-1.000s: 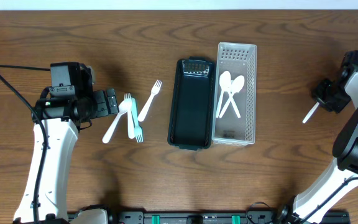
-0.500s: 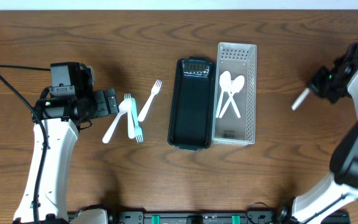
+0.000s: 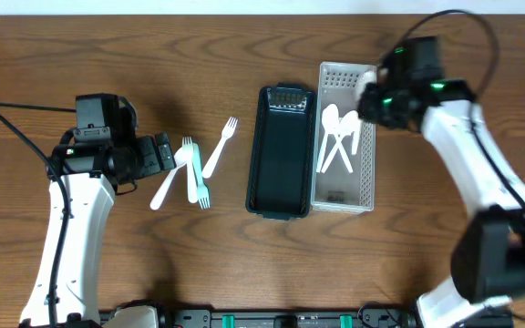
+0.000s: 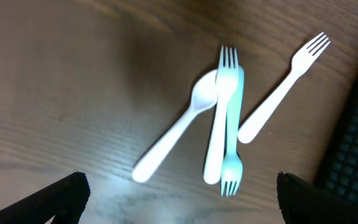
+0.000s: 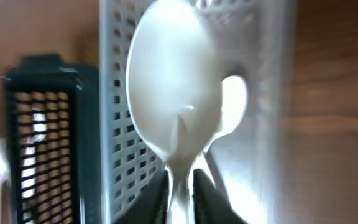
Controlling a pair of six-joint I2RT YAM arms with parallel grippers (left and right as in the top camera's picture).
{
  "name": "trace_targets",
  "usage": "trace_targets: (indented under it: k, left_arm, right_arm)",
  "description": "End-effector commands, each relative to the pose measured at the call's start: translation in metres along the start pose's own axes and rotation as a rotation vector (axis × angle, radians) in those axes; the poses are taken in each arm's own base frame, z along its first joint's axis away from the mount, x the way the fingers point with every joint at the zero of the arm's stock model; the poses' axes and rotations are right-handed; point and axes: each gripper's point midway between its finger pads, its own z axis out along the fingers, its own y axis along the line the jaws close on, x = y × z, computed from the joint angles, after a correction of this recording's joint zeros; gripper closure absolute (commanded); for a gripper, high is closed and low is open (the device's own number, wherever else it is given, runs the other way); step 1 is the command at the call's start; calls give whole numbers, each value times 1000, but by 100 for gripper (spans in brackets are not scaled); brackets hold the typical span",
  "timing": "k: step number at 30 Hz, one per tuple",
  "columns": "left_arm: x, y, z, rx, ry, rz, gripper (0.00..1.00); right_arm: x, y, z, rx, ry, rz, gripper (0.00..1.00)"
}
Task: Pack container
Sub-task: 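Place the last spoon into the white basket and withdraw, then reach the left gripper to the white spoon and grasp it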
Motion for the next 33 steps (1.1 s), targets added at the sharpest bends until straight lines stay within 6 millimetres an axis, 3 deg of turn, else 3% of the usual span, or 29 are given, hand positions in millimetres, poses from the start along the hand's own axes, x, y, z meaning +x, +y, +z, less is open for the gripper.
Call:
trace_targets:
  k: [1, 4, 8, 11, 14, 17, 22, 27, 33]
  left_arm:
    - [-1, 0, -5, 4, 6, -54, 2]
    - [-1, 0, -5, 3, 5, -54, 2]
    - [-12, -3, -6, 13, -38, -50, 1]
    - [-22, -5, -11, 20, -66, -47, 0]
    - [-27, -5, -12, 9, -68, -37, 3]
    - [-24, -3, 0, -4, -16, -3, 5]
    - [-5, 6, 47, -26, 155, 149, 12]
    - [8, 12, 87, -16, 265, 309, 20]
    - [3, 4, 107, 11, 255, 490, 20]
  right_arm:
    - [14, -1, 30, 46, 48, -38, 53]
    - [9, 6, 32, 11, 31, -99, 42]
    - [-30, 9, 0, 2, -97, -169, 28]
    - [-63, -17, -40, 78, -224, -122, 26]
    - [-80, -64, -73, 159, -296, -34, 24]
    - [-79, -115, -87, 223, -284, 74, 23]
    - [-57, -187, -101, 306, -213, 245, 20]
    - [-49, -217, -108, 332, -200, 318, 23]
    - [-47, -223, -111, 339, -202, 334, 23]
